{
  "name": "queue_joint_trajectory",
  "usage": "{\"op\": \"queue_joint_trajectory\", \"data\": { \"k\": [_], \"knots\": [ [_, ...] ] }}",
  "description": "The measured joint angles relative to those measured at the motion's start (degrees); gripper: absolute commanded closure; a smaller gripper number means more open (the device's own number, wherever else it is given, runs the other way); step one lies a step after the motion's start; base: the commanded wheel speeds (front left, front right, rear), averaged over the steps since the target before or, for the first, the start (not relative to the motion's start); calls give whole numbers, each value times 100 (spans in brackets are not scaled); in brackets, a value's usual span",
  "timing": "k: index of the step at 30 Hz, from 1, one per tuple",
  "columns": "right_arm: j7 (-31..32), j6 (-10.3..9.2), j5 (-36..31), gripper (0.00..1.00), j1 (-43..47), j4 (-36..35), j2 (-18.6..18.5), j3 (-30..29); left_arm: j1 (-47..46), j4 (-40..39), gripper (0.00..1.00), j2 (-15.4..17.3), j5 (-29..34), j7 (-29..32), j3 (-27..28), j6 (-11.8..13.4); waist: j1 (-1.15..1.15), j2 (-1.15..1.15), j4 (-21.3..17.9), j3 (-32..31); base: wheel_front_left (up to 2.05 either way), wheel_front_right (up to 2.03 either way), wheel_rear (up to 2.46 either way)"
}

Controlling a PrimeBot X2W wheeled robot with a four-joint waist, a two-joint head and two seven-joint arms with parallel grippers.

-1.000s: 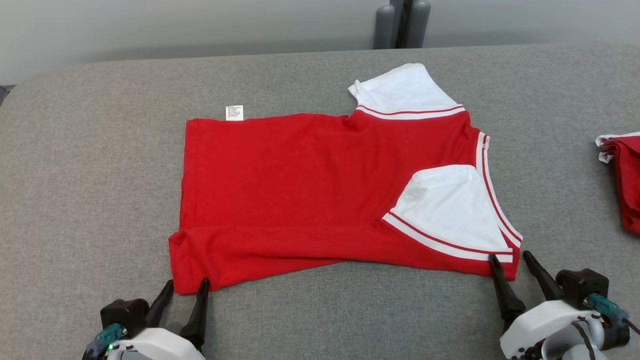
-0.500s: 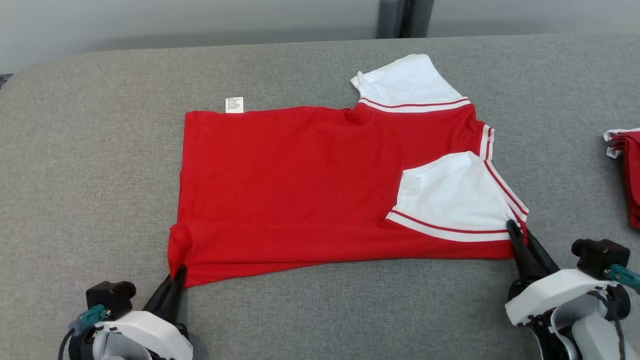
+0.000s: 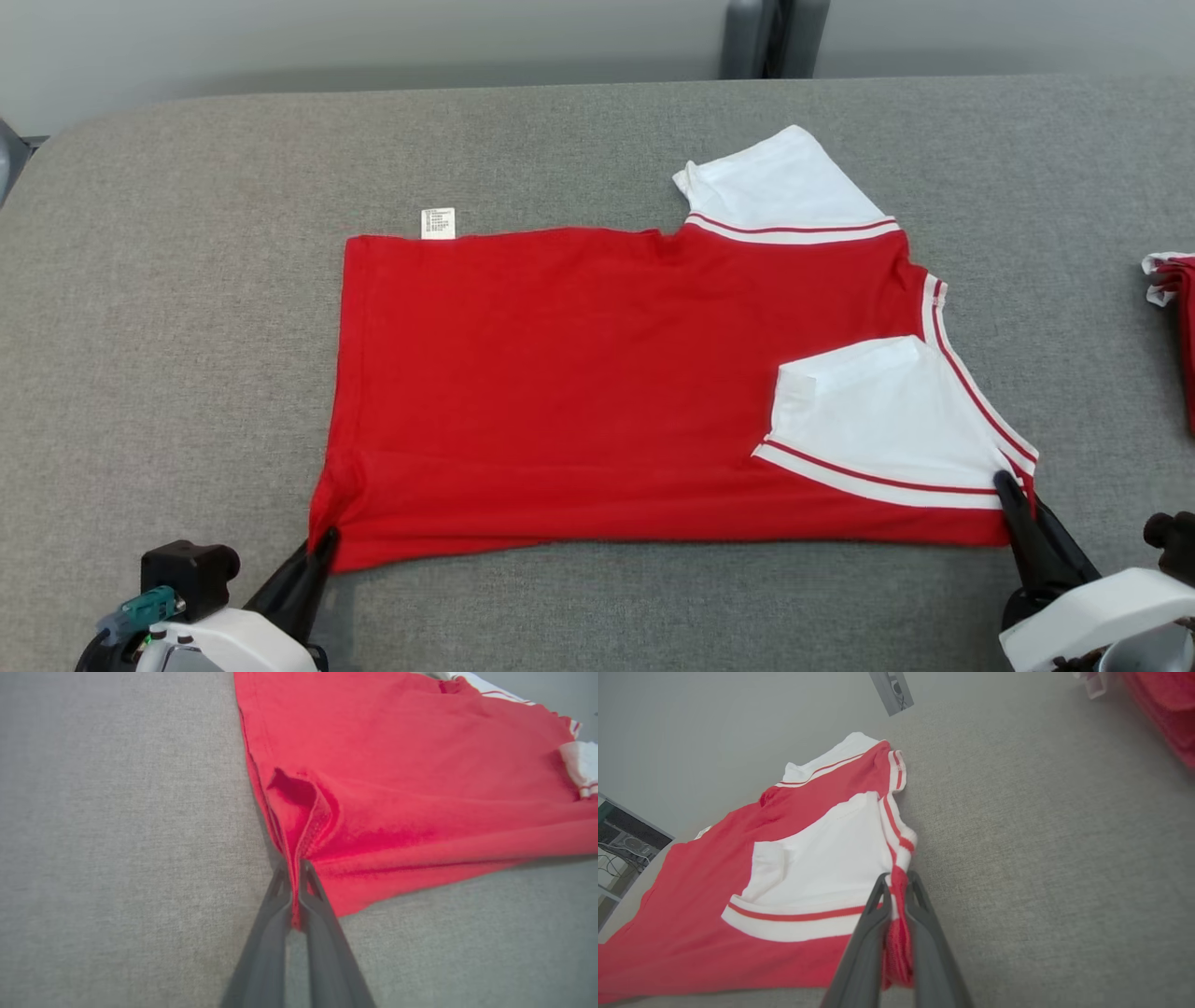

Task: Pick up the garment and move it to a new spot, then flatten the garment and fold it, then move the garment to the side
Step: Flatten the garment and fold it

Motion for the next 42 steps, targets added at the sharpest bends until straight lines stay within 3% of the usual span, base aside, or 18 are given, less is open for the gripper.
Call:
{"op": "queue_joint_trajectory", "data": {
  "k": [4,5,6,7,8,9,13,19,28,42],
  "knots": [
    [168,-1,-143,100,120,-154,192,-131,161,-365,100,0,-99,185,-38,86,0,0,-33,29,0,0,0],
    [179,-1,-189,100,94,-127,227,-134,160,-364,82,-29,-133,181,-37,77,0,0,-46,35,0,0,0],
    [175,-1,-291,100,49,-59,238,-134,159,-334,24,-64,-180,183,-36,74,0,0,-61,38,0,0,0],
    [141,-1,-410,70,-21,27,241,-144,157,-287,0,-94,-207,202,-44,52,0,0,-73,38,0,0,0],
    [105,-1,-454,20,-110,137,250,-151,146,-240,0,-133,-211,196,-56,44,0,0,-82,35,0,0,0],
    [66,-2,-487,0,-201,265,274,-154,115,-174,0,-167,-211,146,-64,36,0,0,-88,25,0,0,0],
    [-179,-2,-694,0,-370,671,279,-149,22,-4,0,-296,-200,-135,-30,45,0,0,-73,-39,0,0,0],
    [-656,-2,-937,0,-410,738,216,-253,-14,-15,0,-510,-73,-913,225,341,0,0,-9,-183,0,0,0],
    [-920,-2,-1718,0,-464,-277,169,-415,-118,-616,0,-459,371,-1371,454,733,0,0,-8,-378,0,0,0],
    [-528,-2,-1945,0,-188,-1115,448,-525,-232,-762,0,-393,396,-1371,501,810,0,0,-86,-271,0,0,0]
  ]
}}
